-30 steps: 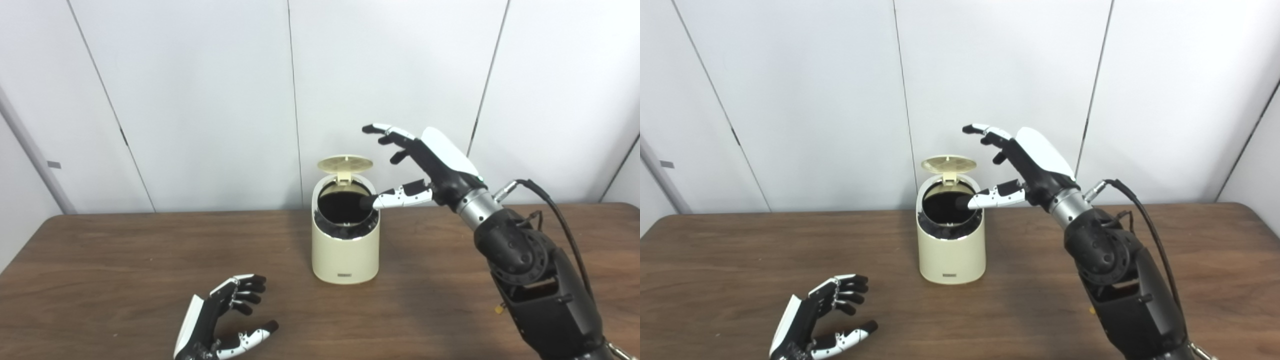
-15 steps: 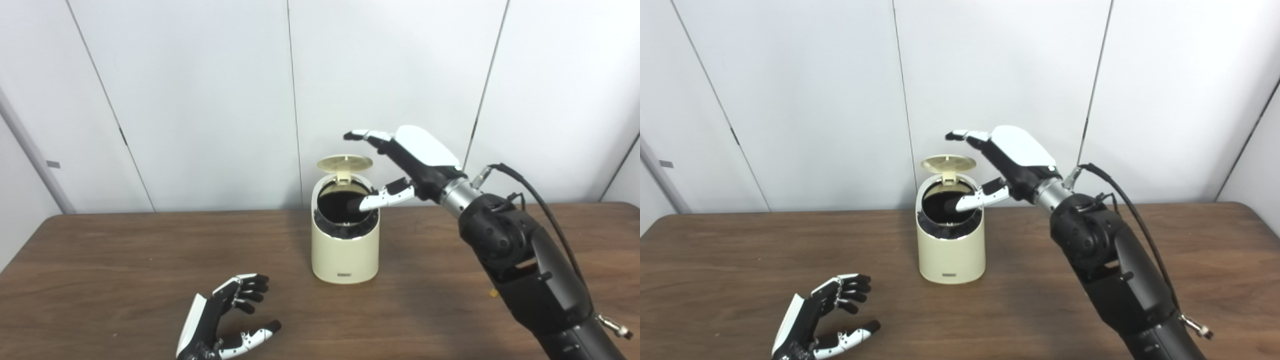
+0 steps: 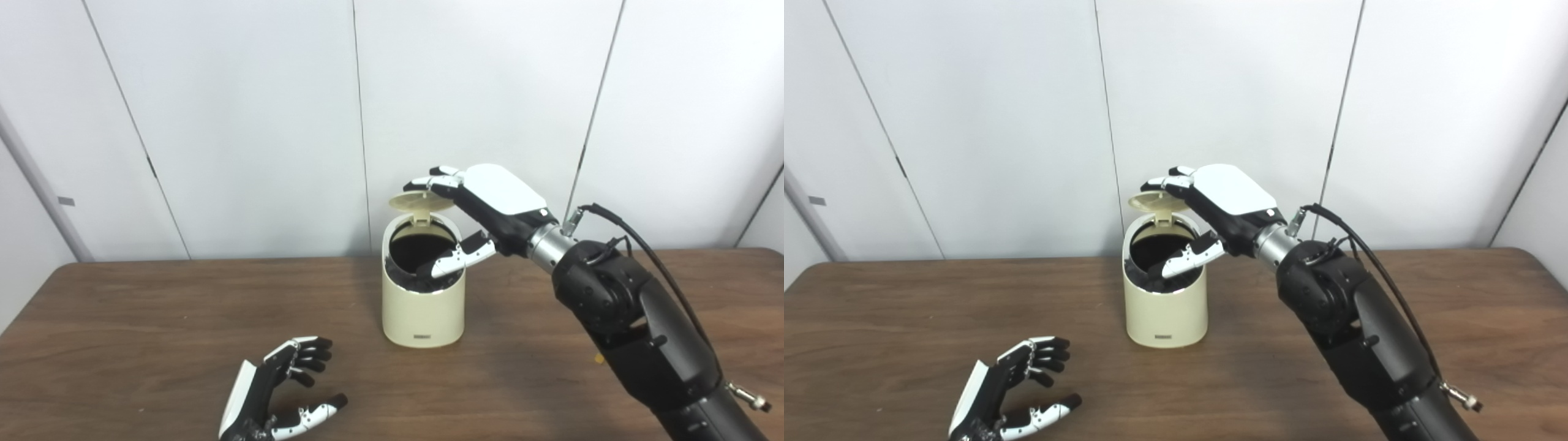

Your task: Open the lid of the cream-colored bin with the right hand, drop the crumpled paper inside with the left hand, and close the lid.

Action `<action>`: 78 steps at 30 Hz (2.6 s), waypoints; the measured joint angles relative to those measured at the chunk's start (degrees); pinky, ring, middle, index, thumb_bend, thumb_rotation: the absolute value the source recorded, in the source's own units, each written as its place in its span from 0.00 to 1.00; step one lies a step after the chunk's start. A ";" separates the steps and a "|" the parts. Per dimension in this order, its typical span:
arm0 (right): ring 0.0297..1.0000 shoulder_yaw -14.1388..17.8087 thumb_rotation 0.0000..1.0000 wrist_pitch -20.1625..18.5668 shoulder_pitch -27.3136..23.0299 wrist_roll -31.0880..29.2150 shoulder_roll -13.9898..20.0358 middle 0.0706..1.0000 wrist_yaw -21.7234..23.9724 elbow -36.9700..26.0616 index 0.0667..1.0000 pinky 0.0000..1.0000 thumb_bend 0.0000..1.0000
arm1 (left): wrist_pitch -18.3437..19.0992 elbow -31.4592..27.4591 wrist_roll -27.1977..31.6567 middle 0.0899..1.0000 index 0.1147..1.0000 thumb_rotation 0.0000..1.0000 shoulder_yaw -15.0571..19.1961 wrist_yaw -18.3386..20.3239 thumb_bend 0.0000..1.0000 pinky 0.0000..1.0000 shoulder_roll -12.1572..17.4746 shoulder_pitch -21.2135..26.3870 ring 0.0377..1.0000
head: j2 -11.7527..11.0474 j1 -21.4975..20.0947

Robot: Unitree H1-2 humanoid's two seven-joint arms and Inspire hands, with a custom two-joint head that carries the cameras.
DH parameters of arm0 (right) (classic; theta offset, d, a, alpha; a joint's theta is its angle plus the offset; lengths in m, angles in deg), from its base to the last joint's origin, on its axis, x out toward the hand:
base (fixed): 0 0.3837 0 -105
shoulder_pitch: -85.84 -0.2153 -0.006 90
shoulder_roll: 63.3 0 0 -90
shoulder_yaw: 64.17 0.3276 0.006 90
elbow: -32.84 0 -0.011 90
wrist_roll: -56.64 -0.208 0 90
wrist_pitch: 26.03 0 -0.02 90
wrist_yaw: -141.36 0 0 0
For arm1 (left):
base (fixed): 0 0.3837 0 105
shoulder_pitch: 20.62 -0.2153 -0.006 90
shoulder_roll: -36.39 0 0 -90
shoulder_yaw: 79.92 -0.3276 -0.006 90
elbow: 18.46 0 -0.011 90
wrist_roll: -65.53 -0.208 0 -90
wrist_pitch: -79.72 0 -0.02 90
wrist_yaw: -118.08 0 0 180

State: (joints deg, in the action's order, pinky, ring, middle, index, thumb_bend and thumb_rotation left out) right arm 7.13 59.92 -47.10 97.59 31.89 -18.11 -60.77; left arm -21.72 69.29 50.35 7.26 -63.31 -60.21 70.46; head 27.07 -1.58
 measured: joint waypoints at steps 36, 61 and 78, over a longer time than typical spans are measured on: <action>0.86 0.56 0.52 7.42 5.70 3.56 2.45 0.66 -1.14 -2.97 0.65 0.94 0.71 | 2.33 -1.83 -0.43 0.65 0.67 0.05 0.11 0.10 0.70 0.57 -0.12 -0.01 0.64 | 2.20 0.62; 0.87 -2.81 0.49 8.99 6.25 6.98 2.56 0.67 1.83 -2.49 0.67 0.92 0.75 | 3.53 -2.27 -0.88 0.65 0.66 0.07 -0.19 0.05 0.71 0.56 -0.60 -0.08 0.63 | 3.34 1.32; 0.87 -4.75 0.54 11.07 5.64 11.68 3.72 0.67 3.00 -3.04 0.67 1.00 0.75 | 4.12 -3.91 -1.13 0.65 0.67 0.07 -0.18 0.12 0.71 0.56 -0.54 -0.18 0.62 | 3.87 1.41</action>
State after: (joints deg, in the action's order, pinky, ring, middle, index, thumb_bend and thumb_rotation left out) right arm 2.39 70.99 -41.46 109.27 35.61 -15.11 -63.81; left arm -17.60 65.38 49.22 7.09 -63.18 -60.74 70.29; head 30.94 -0.18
